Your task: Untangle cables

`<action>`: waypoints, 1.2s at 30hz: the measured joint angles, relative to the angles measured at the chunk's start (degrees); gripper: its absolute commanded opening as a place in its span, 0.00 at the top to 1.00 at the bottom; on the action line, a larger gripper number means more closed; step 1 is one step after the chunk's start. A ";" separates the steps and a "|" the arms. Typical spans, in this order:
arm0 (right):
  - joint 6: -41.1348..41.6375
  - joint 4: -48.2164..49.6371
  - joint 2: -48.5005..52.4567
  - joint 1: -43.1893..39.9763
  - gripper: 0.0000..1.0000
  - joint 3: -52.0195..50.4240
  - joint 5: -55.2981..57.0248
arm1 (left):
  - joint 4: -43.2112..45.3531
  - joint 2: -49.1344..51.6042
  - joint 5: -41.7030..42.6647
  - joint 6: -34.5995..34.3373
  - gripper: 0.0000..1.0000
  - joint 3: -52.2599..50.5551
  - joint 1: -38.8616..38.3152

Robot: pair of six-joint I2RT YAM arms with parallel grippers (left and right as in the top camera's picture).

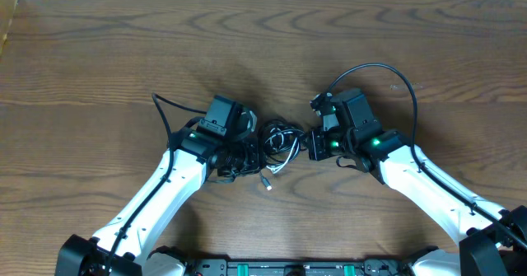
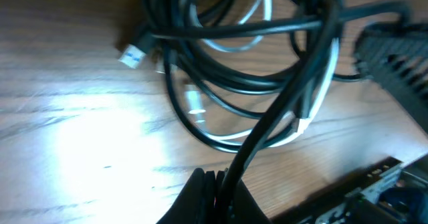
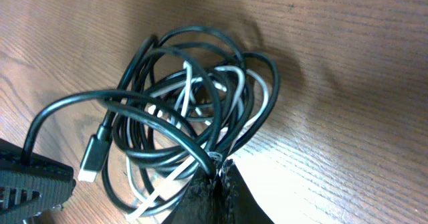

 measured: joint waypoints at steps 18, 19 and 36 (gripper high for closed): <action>-0.31 -0.79 0.00 -0.02 0.42 0.00 1.40 | -1.95 -0.09 -2.62 0.33 0.92 0.00 0.00; -0.31 -1.20 0.00 -0.02 0.53 0.00 1.75 | -1.95 -0.09 -2.62 0.33 0.92 0.02 0.00; -0.11 -3.26 0.00 -0.07 0.59 0.00 5.18 | -1.92 -0.09 -2.64 0.33 0.92 0.00 0.00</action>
